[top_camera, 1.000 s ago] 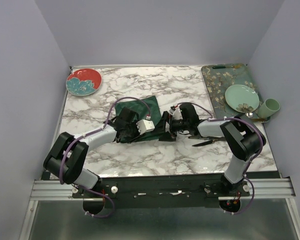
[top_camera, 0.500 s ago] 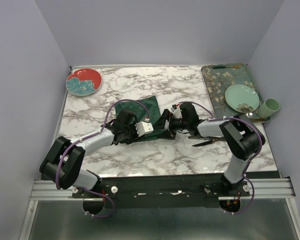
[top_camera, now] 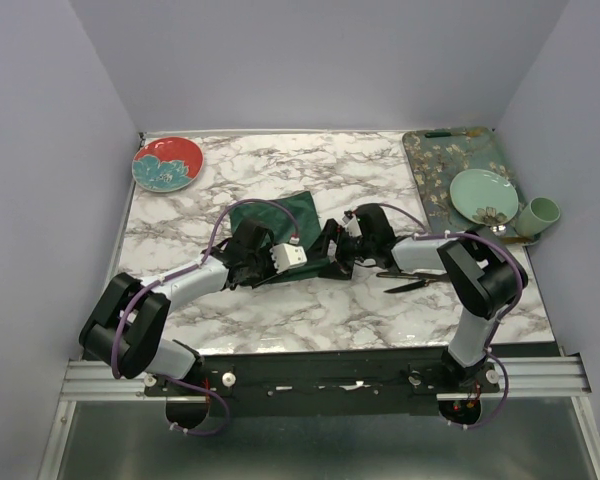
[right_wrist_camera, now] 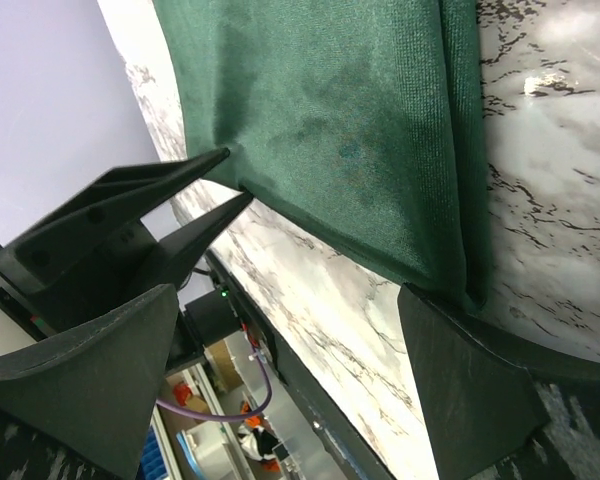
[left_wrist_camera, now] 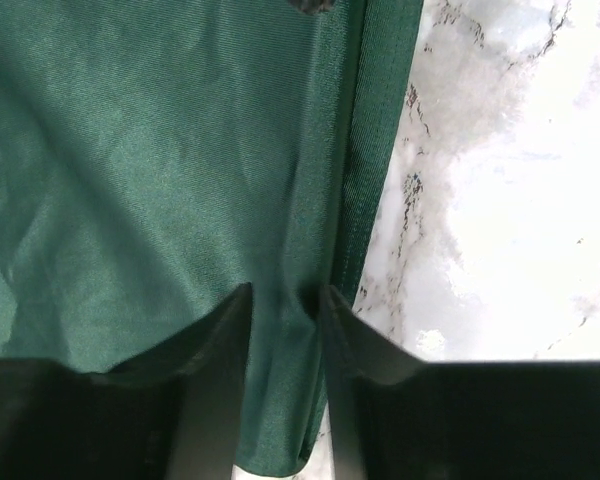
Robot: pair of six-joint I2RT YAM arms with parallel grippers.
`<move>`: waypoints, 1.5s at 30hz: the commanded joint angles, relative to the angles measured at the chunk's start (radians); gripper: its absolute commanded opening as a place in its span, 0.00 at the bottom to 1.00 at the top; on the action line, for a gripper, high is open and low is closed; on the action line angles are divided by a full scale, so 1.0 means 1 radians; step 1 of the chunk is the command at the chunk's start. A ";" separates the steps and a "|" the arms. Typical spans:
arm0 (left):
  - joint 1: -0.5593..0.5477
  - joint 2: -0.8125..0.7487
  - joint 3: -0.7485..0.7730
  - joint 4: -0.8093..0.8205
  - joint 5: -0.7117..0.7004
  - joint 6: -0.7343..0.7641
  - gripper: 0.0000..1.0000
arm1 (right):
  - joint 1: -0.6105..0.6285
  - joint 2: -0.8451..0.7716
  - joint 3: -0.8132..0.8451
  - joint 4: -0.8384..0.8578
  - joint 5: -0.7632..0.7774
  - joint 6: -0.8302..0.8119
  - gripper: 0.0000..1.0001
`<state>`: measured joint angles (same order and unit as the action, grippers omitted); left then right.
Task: Fold the napkin into a case and place the utensils inside
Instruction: Move the lower triangle-folded napkin to the center of the board.
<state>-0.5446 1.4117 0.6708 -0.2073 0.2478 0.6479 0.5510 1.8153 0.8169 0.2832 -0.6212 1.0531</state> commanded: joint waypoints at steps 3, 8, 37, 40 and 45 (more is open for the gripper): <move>0.002 -0.014 -0.011 -0.015 -0.031 0.045 0.30 | 0.007 0.030 0.010 -0.104 0.101 -0.038 1.00; 0.003 -0.043 -0.030 -0.041 -0.039 0.067 0.21 | 0.007 0.027 0.010 -0.113 0.109 -0.045 1.00; 0.242 0.028 0.304 -0.234 0.103 -0.242 0.59 | -0.065 -0.148 0.277 -0.455 -0.088 -0.570 0.98; 0.250 0.181 0.443 -0.323 0.151 -0.200 0.59 | -0.083 -0.093 0.339 -0.454 -0.011 -0.607 0.93; 0.235 0.338 0.608 -0.376 0.188 -0.114 0.59 | -0.158 -0.027 0.398 -0.457 -0.020 -0.601 0.89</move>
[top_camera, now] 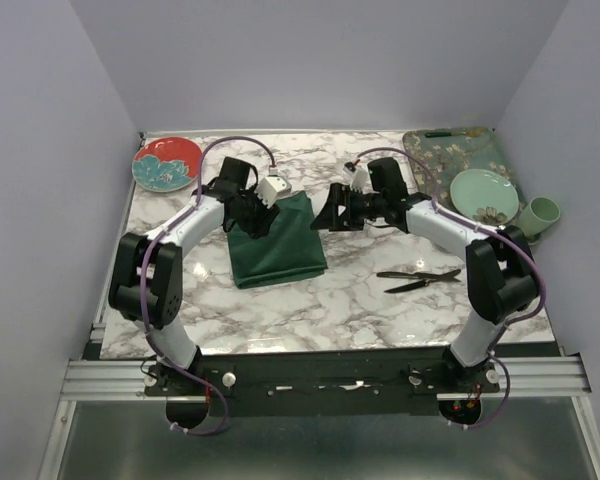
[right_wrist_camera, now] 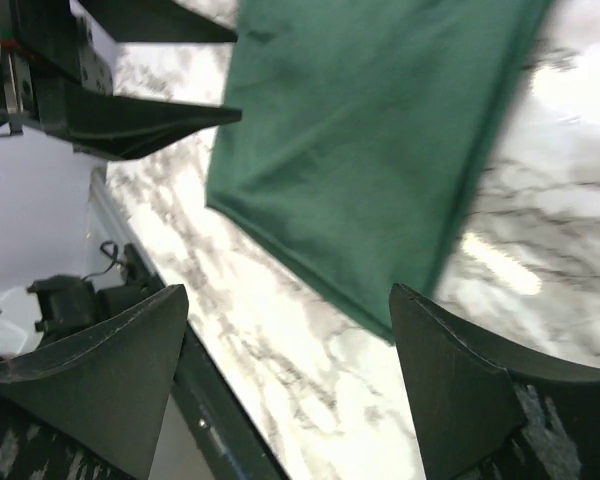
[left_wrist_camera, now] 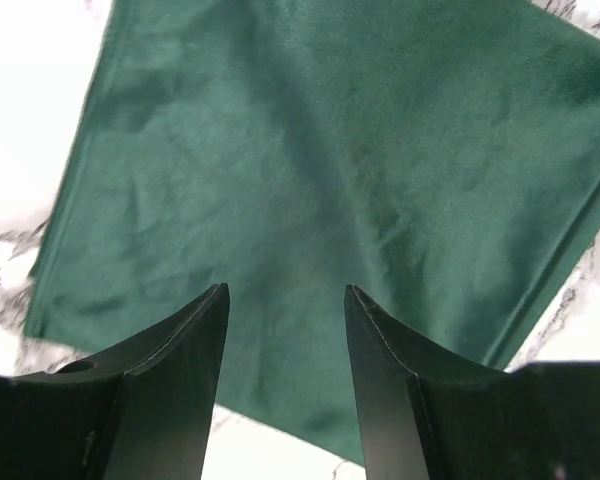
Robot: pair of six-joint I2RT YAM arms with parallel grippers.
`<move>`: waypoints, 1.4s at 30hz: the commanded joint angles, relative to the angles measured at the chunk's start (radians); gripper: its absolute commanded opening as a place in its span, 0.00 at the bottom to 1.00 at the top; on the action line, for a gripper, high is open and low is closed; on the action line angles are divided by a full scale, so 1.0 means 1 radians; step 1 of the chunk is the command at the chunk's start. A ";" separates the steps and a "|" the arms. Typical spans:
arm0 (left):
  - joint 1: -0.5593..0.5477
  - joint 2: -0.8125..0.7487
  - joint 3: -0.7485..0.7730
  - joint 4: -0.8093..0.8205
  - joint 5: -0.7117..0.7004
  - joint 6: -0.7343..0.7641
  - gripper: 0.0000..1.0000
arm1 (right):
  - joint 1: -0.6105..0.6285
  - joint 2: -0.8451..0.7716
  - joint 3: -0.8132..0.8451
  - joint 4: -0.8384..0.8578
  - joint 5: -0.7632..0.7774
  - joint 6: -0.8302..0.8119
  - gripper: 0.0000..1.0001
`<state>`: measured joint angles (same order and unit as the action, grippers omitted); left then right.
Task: Fold the napkin into a case and place the utensils inside
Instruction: Move the lower triangle-folded napkin to the center of the board.
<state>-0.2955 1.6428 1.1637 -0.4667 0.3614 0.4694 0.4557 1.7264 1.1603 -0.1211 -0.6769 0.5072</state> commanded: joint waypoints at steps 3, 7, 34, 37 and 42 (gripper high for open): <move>-0.043 0.147 0.148 -0.110 0.091 0.083 0.59 | -0.121 0.085 0.061 -0.052 0.017 -0.035 0.84; -0.112 0.167 0.126 -0.108 0.076 0.161 0.58 | -0.172 0.102 0.053 -0.054 -0.007 -0.022 0.70; -0.278 0.009 -0.200 -0.474 0.142 0.716 0.57 | -0.177 0.185 0.050 -0.034 -0.121 0.010 0.70; -0.278 0.009 -0.197 -0.471 0.157 0.735 0.59 | -0.152 0.223 0.058 -0.003 -0.156 0.079 0.78; -0.280 0.043 -0.176 -0.472 0.143 0.718 0.59 | -0.101 0.320 0.096 0.024 -0.158 0.185 0.82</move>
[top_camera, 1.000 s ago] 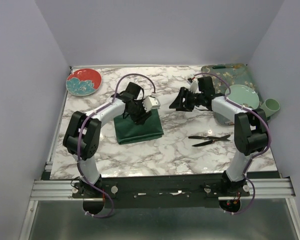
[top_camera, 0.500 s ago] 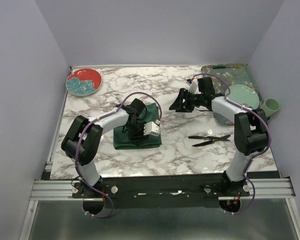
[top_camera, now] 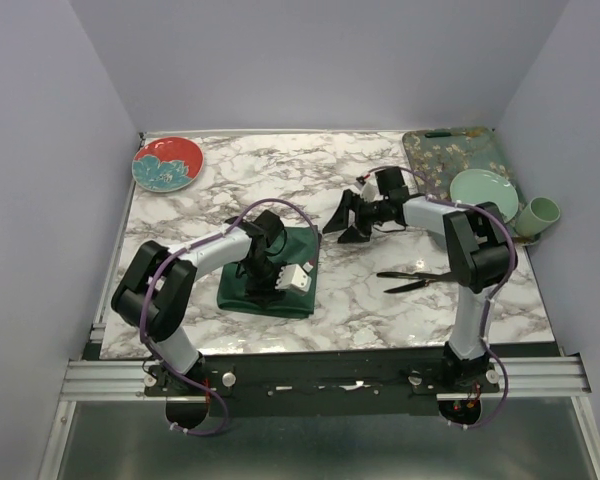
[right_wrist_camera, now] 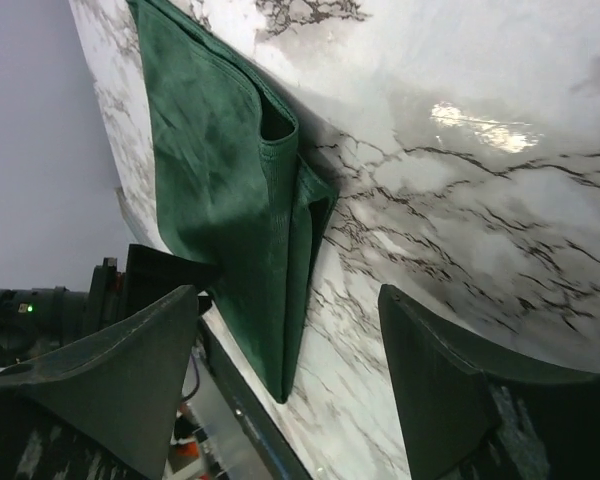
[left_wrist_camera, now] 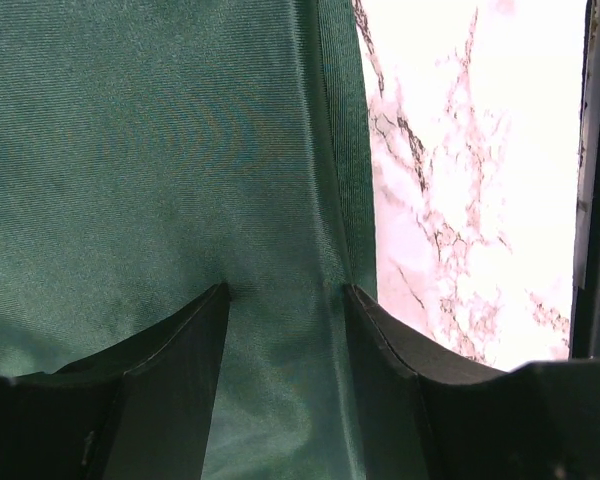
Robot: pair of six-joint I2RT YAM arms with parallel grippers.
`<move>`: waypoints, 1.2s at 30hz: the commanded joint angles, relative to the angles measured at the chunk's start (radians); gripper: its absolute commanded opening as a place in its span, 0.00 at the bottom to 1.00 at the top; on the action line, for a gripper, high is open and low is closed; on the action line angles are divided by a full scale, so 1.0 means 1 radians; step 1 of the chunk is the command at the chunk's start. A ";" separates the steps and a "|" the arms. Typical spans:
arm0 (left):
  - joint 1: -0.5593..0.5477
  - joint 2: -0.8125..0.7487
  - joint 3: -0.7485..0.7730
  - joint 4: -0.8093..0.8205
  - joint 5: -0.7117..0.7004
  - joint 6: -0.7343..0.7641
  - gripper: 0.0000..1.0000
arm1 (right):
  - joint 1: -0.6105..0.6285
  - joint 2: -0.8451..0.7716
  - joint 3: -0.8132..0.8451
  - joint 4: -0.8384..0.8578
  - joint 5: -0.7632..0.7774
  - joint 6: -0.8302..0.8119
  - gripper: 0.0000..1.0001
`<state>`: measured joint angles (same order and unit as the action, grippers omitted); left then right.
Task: Fold the napkin into a case and place the utensils inside
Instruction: Move the lower triangle-folded napkin to the center of the board, then pick up the lower triangle-folded napkin from the center of the board.
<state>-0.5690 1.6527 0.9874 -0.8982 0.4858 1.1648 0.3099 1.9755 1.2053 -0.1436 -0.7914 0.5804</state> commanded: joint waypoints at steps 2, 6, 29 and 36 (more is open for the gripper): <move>-0.006 0.041 0.002 -0.039 0.019 0.019 0.59 | 0.055 0.092 0.062 0.053 -0.026 0.130 0.82; -0.006 0.047 0.004 -0.038 0.028 0.009 0.59 | 0.060 0.147 0.094 0.056 -0.011 0.159 0.78; -0.005 0.027 -0.050 -0.013 0.028 0.003 0.59 | 0.074 0.260 0.227 0.150 -0.049 0.325 0.52; -0.005 0.027 -0.049 -0.010 0.028 0.001 0.58 | 0.106 0.255 0.273 -0.034 0.043 0.197 0.64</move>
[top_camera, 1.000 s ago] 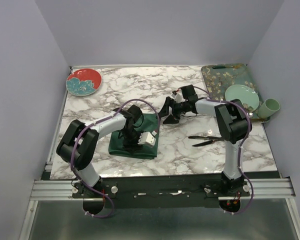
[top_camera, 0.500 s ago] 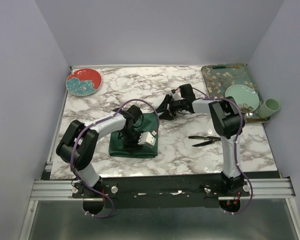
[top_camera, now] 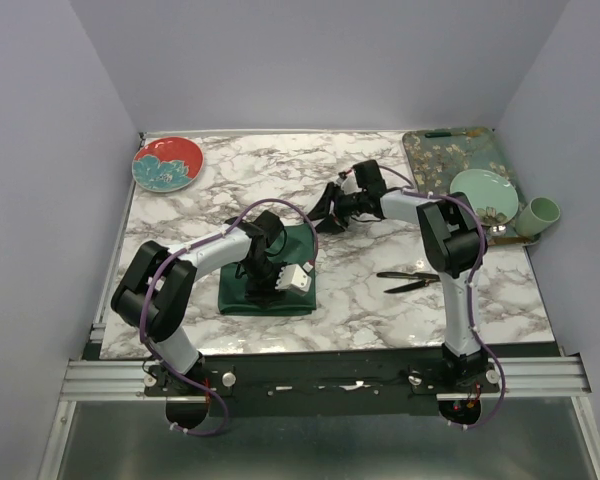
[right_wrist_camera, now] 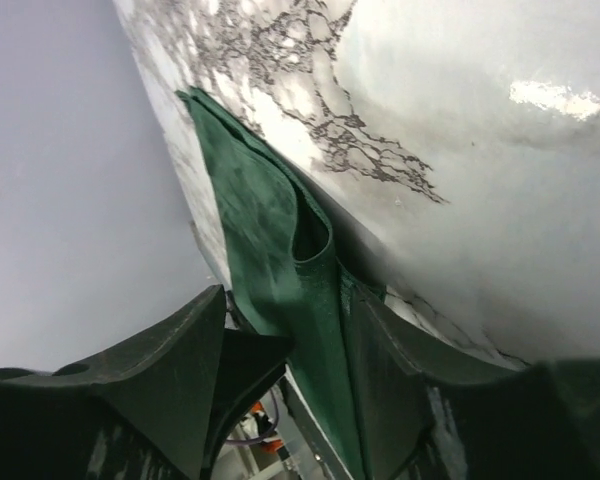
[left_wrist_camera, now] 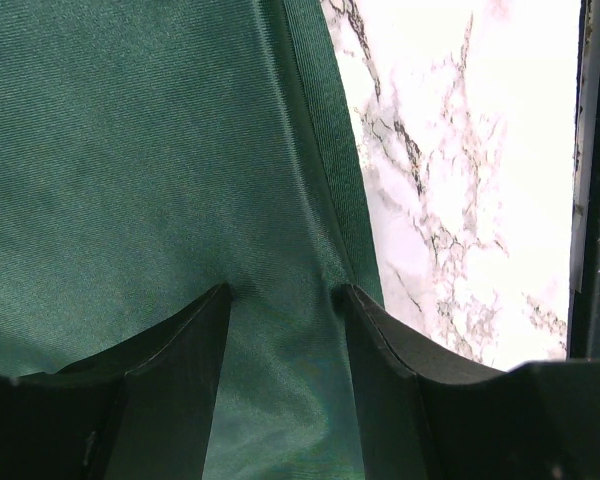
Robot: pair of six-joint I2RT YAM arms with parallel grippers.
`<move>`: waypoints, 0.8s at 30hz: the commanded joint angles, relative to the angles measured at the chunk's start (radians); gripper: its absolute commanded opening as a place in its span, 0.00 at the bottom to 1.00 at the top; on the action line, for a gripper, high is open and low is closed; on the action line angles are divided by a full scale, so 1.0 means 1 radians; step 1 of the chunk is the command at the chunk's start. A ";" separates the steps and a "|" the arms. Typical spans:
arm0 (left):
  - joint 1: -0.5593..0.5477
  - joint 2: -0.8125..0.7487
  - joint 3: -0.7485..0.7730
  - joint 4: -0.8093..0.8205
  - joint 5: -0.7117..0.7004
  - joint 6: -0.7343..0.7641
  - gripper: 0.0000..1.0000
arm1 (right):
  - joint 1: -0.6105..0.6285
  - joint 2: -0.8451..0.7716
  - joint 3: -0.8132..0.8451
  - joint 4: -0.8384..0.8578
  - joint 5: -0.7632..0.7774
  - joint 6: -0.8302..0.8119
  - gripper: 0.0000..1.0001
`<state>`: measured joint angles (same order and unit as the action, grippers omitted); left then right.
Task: Fold the napkin into a case and place the utensils inside
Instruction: Pick up the lower triangle-folded napkin from the center of the board.
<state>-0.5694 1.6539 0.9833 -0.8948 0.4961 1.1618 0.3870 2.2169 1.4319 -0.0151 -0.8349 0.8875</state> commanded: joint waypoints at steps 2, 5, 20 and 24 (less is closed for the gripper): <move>-0.003 0.029 -0.044 -0.013 0.019 0.003 0.59 | 0.038 0.015 0.067 -0.201 0.129 -0.142 0.66; -0.003 0.027 -0.041 -0.012 0.021 0.002 0.59 | 0.047 0.018 0.071 -0.230 0.151 -0.151 0.69; -0.003 0.032 -0.034 -0.013 0.030 0.016 0.59 | 0.029 -0.166 0.041 -0.264 0.218 -0.278 0.73; -0.003 0.034 -0.028 -0.013 0.036 0.015 0.58 | 0.030 -0.119 0.062 -0.313 0.227 -0.266 0.77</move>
<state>-0.5694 1.6543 0.9829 -0.8959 0.5064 1.1629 0.4232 2.0804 1.4887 -0.2558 -0.6643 0.6464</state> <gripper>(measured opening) 0.586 0.742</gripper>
